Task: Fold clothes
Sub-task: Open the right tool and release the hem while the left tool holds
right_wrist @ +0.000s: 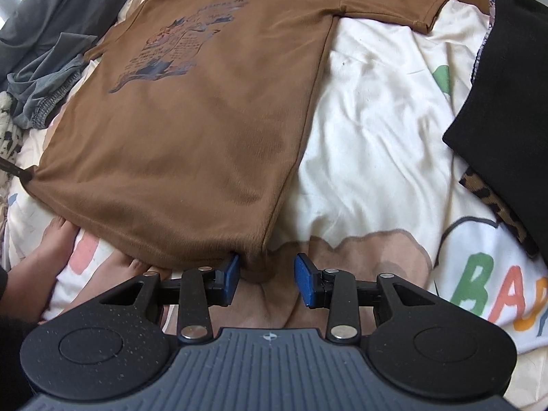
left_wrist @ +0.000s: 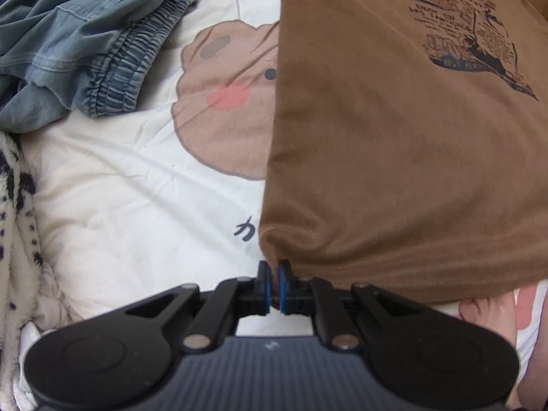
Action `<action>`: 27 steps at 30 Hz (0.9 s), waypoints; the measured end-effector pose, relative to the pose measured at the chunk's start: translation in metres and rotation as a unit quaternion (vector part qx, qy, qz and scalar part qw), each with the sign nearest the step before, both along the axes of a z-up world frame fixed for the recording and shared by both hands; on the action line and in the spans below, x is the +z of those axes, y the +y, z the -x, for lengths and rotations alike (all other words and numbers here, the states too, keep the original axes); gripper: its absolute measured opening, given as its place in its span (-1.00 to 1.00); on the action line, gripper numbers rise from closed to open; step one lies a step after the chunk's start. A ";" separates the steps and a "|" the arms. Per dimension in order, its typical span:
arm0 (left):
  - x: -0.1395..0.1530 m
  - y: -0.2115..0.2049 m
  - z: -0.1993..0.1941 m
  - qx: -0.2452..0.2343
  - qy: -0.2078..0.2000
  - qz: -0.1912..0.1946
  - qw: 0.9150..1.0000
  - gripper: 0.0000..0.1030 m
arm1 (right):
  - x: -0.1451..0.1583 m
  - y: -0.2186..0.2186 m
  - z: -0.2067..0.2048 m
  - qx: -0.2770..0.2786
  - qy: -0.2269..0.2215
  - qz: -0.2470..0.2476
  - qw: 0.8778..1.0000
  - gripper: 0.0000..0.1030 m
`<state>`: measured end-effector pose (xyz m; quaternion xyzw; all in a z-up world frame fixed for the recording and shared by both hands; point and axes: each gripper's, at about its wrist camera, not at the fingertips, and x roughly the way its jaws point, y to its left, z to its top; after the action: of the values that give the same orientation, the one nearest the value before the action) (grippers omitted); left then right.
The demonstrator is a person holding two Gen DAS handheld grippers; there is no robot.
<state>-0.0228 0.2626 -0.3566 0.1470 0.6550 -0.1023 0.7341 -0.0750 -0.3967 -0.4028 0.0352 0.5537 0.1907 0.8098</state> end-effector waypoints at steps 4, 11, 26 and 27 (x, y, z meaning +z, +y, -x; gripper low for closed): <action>-0.002 0.000 0.004 -0.002 0.001 -0.001 1.000 -0.90 | -0.006 0.006 -0.008 0.004 -0.003 -0.001 1.000 -0.19; -0.006 0.003 0.013 -0.003 0.003 0.001 1.000 -0.90 | -0.012 0.014 -0.013 0.016 -0.017 0.003 1.000 -0.33; 0.013 0.012 0.037 -0.013 -0.010 0.023 1.000 -0.90 | 0.026 0.011 0.012 -0.005 0.000 -0.004 1.000 -0.93; 0.016 0.018 0.036 -0.012 -0.011 0.027 1.000 -0.90 | 0.031 0.009 0.014 -0.011 0.004 -0.008 1.000 -0.93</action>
<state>-0.0584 0.2803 -0.3405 0.1362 0.6419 -0.1264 0.7439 -0.0894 -0.3881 -0.3719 0.0483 0.5546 0.1864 0.8095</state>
